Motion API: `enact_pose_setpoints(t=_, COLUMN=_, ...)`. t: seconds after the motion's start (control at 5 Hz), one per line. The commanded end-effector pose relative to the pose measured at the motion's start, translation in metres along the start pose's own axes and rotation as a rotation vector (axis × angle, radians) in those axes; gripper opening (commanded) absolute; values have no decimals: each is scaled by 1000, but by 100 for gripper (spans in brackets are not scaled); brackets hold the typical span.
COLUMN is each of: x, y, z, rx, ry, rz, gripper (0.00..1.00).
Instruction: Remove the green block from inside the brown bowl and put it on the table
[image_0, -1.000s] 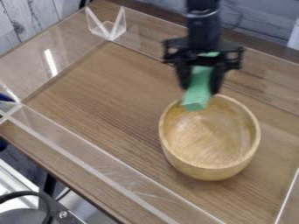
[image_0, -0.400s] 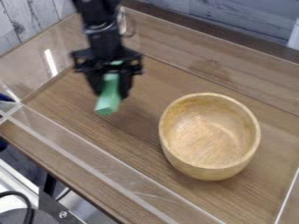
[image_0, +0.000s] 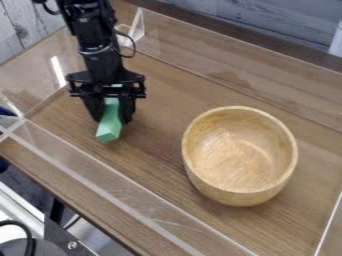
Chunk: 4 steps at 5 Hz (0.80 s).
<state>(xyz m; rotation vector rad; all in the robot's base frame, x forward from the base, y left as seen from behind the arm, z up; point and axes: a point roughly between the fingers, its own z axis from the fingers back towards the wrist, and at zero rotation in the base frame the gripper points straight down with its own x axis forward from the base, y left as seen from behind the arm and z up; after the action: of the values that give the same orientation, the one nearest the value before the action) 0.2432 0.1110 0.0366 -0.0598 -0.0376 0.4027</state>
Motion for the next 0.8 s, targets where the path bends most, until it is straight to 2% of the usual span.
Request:
enact_pose_setpoints(t=0.0, x=23, y=-5, z=13, rx=23, ry=-66, rz=-74, gripper=0)
enact_pose_setpoints(t=0.4, x=28, y=-26, z=1, rx=80, ry=-65, rz=-83, gripper=0)
enact_pose_setpoints(t=0.6, x=29, y=-28, z=3, rx=64, ry=-59, rz=-85, gripper=0)
